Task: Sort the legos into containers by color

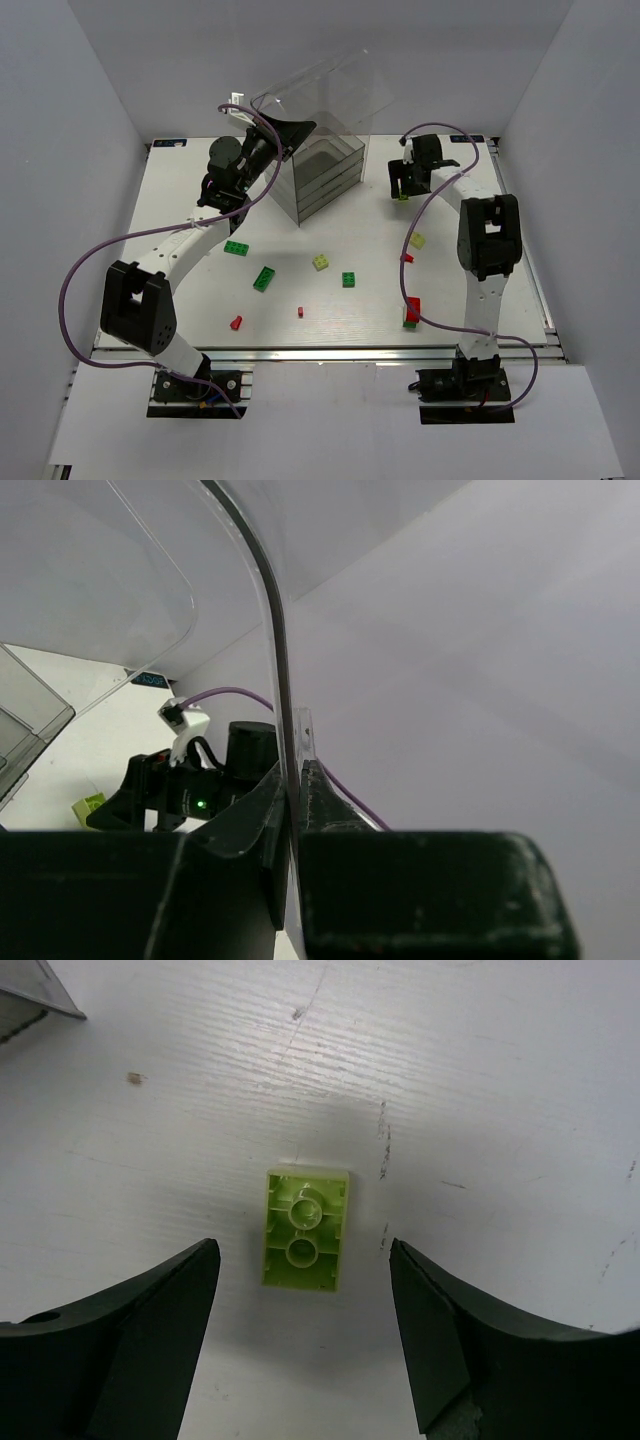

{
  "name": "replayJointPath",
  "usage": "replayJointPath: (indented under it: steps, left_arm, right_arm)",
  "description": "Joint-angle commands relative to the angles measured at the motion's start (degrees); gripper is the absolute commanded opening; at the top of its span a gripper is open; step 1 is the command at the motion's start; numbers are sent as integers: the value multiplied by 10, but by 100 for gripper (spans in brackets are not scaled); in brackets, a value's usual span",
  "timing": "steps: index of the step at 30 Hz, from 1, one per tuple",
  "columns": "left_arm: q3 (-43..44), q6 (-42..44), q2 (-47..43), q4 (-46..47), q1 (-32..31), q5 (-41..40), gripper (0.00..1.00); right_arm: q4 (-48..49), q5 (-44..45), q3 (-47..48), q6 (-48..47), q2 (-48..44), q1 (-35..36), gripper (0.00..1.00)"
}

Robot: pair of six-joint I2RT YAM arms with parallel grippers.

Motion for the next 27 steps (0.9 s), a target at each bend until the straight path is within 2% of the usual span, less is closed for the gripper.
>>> replayJointPath:
  steps: [1,8,12,13,15,16,18,19,21,22,23,27]
  left_arm:
    - [13,0,-33,39,4,-8,17]
    - [7,-2,-36,40,4,-7,17]
    - [3,-2,-38,40,4,-8,17]
    - [2,-2,-40,40,4,-10,17]
    - [0,-2,-40,40,4,-11,17]
    - [0,-2,-42,40,4,-12,17]
    - [-1,-2,-43,40,4,-11,17]
    - [-1,-3,-43,41,4,-12,17]
    - [-1,-2,-44,41,4,-11,17]
    - [-1,-3,-43,43,4,-11,17]
    - [-2,-6,-43,48,4,-12,17]
    - [-4,-15,-40,61,4,-13,17]
  right_arm:
    - [-2,23,31,-15,13,3,74]
    - [13,30,40,-23,39,8,66]
    - [13,17,38,-29,47,7,55]
    - [13,14,36,-31,46,6,47]
    - [11,9,30,-33,41,2,38]
    - [13,9,26,-35,31,3,30]
    - [22,-26,9,-44,10,-1,22]
    - [30,-40,-3,-45,-24,-2,10]
    - [61,-125,-62,-49,-70,-8,4]
    - [117,-164,-92,-52,-124,-9,2]
    - [142,-262,-145,-64,-149,-14,2]
    - [260,-437,-242,-72,-234,-7,0]
